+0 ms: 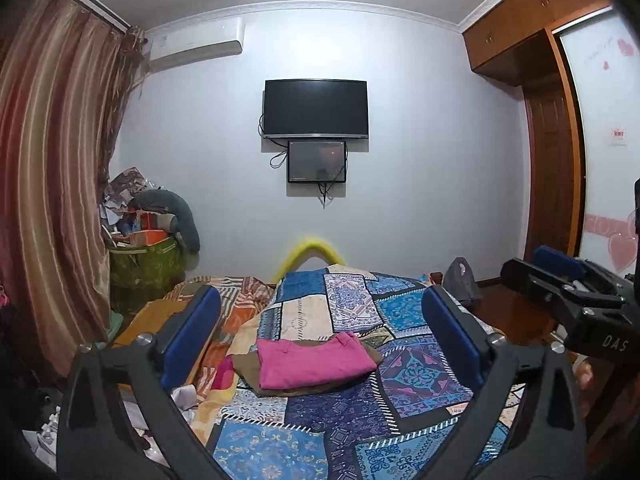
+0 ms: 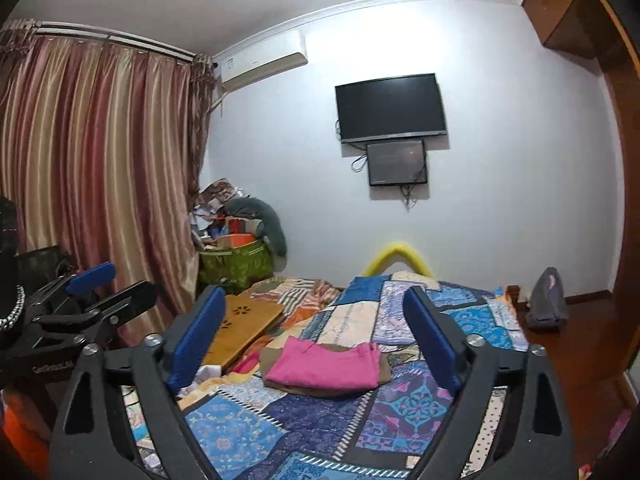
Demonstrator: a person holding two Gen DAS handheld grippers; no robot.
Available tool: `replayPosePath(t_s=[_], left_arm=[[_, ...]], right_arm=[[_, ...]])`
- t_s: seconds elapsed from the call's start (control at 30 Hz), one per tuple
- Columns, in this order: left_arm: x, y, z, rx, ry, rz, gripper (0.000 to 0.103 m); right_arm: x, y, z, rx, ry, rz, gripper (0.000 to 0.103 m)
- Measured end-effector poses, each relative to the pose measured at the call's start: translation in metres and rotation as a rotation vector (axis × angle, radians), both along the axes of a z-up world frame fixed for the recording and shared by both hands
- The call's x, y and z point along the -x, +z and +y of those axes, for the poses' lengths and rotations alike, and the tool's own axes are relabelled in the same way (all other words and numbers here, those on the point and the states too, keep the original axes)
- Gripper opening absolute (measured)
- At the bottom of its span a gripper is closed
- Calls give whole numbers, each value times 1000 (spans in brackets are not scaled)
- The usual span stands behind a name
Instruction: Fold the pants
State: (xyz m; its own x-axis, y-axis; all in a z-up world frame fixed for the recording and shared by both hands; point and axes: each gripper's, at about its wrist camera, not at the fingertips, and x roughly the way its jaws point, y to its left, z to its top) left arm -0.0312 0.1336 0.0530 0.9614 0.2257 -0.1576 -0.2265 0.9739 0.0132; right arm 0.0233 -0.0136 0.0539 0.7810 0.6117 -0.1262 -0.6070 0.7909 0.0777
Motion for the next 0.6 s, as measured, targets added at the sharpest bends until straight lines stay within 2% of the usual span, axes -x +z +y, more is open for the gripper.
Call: replayPosePath(t_s=[0.03,0.07,0.6], left_arm=[[0,-1,0,3,-3,3,102],[-2,-2,0,6,-2,4,103],[-12,-13,5,5,-3,24,103]], right_arm=[[0,0,0,1,-11,-4,102],[1,-1,-1,-4,-20,-11,103],[7,-9,1,21,-21,7,103]])
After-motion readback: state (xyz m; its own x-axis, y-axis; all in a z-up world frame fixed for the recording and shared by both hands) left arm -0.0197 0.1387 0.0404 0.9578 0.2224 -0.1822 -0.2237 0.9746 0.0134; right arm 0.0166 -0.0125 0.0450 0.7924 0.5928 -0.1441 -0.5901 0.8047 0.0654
